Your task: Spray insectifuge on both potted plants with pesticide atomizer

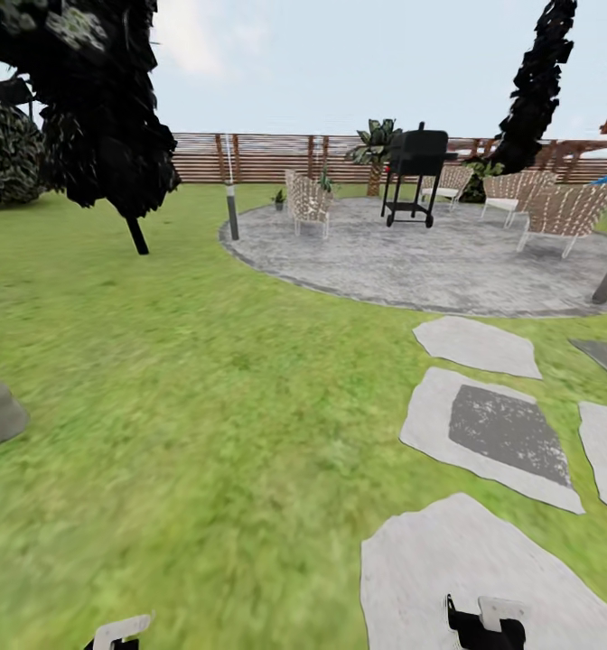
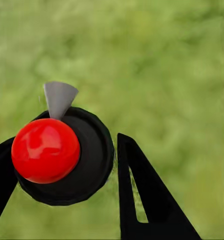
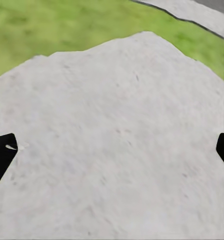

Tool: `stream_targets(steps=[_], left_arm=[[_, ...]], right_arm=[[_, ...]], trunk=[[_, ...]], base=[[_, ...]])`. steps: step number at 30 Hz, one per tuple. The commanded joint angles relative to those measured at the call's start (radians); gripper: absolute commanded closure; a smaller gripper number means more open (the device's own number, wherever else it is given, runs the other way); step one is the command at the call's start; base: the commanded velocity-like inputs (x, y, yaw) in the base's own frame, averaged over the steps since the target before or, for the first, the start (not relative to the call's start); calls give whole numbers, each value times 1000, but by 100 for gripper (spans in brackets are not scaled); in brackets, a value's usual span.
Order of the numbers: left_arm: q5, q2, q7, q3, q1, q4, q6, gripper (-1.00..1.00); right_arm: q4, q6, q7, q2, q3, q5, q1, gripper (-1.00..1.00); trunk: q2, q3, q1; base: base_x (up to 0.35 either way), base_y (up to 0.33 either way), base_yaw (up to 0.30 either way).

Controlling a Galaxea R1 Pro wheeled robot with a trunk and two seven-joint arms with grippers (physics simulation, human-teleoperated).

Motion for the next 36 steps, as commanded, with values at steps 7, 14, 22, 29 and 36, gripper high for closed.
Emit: stream_targets(steps=[7,14,22,29,36], left_arm=[[-11,0,7,2,-1,1,-4,100],[-11,-1,6,1,-1,1,-4,100],[-11,-1,6,1,-1,1,-4,100],[-11,-1,6,1,-1,1,-4,100],[-11,-1,5,1,-1,1,-4,100]], right_arm=[[2,-3,-6,0,-5,11,-2,-100],[3,-3,-7,0,-5,11,-2,-100],[3,-3,-6,0,-5,11,-1,-100],[3,-3,-7,1,-5,11,-2,-100],[2,-3,-7,1,-5,11,-2,-100]], trunk=[[0,5,0],[0,10,0],[0,17,0],[0,21,0],[0,21,0]], base=[[307,-88,-289],[297,-127,-289],[260,-181,-289],[238,-198,-290],[258,-188,-299]])
